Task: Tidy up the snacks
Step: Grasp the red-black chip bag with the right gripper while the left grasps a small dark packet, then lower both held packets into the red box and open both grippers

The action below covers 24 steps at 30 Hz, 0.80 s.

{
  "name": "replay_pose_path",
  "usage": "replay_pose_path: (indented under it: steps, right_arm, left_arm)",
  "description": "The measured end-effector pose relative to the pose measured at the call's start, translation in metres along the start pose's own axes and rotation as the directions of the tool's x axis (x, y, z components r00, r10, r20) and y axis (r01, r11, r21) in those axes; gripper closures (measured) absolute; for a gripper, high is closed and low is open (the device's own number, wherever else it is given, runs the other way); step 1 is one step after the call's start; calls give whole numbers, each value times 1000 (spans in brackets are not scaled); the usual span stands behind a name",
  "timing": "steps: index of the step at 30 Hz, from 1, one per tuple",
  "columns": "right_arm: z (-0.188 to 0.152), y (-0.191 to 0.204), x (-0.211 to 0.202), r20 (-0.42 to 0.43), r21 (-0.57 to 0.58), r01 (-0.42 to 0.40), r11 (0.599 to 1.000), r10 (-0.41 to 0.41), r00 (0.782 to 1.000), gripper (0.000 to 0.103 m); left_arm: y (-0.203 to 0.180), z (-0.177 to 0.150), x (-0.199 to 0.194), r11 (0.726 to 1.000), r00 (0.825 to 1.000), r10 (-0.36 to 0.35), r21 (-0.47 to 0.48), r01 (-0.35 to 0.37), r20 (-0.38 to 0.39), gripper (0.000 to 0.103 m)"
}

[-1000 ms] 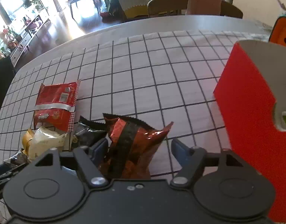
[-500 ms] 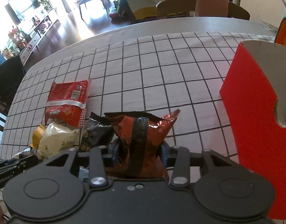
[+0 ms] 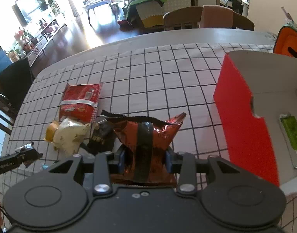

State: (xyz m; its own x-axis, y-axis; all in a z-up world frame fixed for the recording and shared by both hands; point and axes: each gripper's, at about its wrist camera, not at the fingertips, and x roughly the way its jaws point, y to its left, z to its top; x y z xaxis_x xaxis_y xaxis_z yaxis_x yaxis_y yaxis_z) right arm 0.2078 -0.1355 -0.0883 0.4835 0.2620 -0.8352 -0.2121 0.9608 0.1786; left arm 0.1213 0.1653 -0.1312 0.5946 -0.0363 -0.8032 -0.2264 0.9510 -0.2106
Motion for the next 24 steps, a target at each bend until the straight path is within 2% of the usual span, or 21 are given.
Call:
replay_pose_path:
  steps: [6, 12, 19, 24]
  right_arm:
    - [-7, -3, -35, 24, -15, 3, 1000, -3, 1000, 66]
    - [-14, -14, -73, 55, -18, -7, 1000, 8, 998, 66]
    - [-14, -43, -105, 67, -19, 3, 1000, -2, 998, 66]
    - [-10, -75, -118, 72, -29, 15, 999, -13, 997, 66]
  left_arm:
    - [-13, -3, -30, 999, 999, -41, 33, 40, 31, 74]
    - [-43, -3, -60, 992, 994, -90, 90, 85, 60, 74]
    - [-104, -2, -86, 974, 985, -156, 179, 141, 74, 74]
    - [-156, -3, -90, 959, 979, -192, 228, 171, 74, 74]
